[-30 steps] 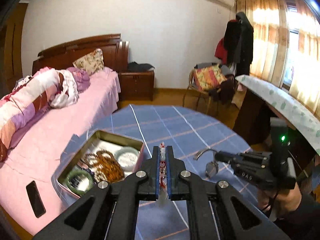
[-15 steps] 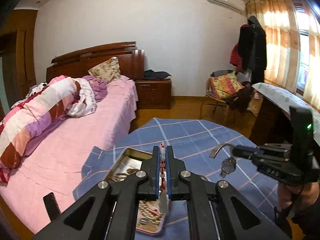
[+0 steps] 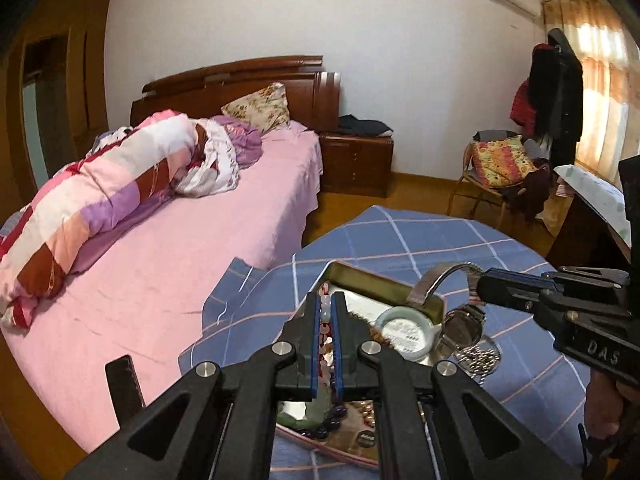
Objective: Organize jewelry
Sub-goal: 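Lower the red pendant and the watch into the tin with both tools and open them, then grasp the gold-bead bangle with the right tool while the left tool grasps the dark bead strand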
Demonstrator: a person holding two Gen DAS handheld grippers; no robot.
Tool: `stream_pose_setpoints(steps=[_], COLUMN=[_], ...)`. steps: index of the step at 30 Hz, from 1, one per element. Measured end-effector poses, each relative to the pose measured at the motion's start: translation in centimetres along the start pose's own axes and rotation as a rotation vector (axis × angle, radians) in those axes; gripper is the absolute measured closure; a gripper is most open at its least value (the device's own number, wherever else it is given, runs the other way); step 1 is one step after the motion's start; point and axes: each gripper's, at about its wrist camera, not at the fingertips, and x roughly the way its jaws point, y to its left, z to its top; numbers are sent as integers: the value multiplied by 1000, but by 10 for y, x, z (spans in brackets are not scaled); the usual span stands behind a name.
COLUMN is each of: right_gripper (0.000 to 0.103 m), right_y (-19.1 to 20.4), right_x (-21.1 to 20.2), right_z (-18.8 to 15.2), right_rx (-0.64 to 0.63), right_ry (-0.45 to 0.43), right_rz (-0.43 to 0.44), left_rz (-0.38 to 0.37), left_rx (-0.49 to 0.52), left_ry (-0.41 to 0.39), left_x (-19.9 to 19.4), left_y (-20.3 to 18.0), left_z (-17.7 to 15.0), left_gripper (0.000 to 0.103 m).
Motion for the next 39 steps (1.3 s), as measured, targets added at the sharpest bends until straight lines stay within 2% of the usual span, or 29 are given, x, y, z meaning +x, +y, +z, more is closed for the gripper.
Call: stream_pose_setpoints(steps=[12, 17, 19, 21, 22, 23, 24, 25, 26, 27, 28, 35, 39], right_gripper=[96, 92, 83, 59, 56, 54, 54, 54, 53, 52, 51, 51, 51], right_y=[9, 1, -1, -4, -5, -8, -8, -10, -13, -16, -19, -50, -81], right_x=[39, 38, 36, 32, 30, 27, 26, 24, 20, 18, 16, -4, -10], right_z=[-24, -28, -28, -29, -30, -31, -31, -33, -35, -36, -38, -53, -64], right_rx=[-13, 6, 15, 24, 31, 38, 39, 41, 45, 50, 55, 65, 113], right_ry=[111, 112, 111, 100, 96, 90, 90, 89, 87, 87, 87, 95, 124], right_rz=[-11, -15, -14, -15, -14, -19, -24, -30, -37, -43, -49, -133, -232], left_rz=[-24, -21, -14, -4, 1, 5, 12, 24, 34, 38, 32, 43, 64], left_rx=[14, 16, 9, 7, 7, 7, 7, 6, 6, 8, 14, 5, 17], left_ry=[74, 127, 145, 153, 156, 157, 156, 149, 133, 115, 98, 111, 101], left_x=[20, 31, 35, 36, 35, 36, 35, 34, 32, 29, 26, 26, 23], left_y=[0, -2, -1, -1, -1, 0, -1, -2, -3, -4, -6, -11, -27], left_z=[-18, -27, -30, -32, -33, -33, -34, -33, -34, -34, -33, -32, -34], left_gripper=[98, 98, 98, 97, 96, 88, 69, 57, 37, 32, 32, 32, 32])
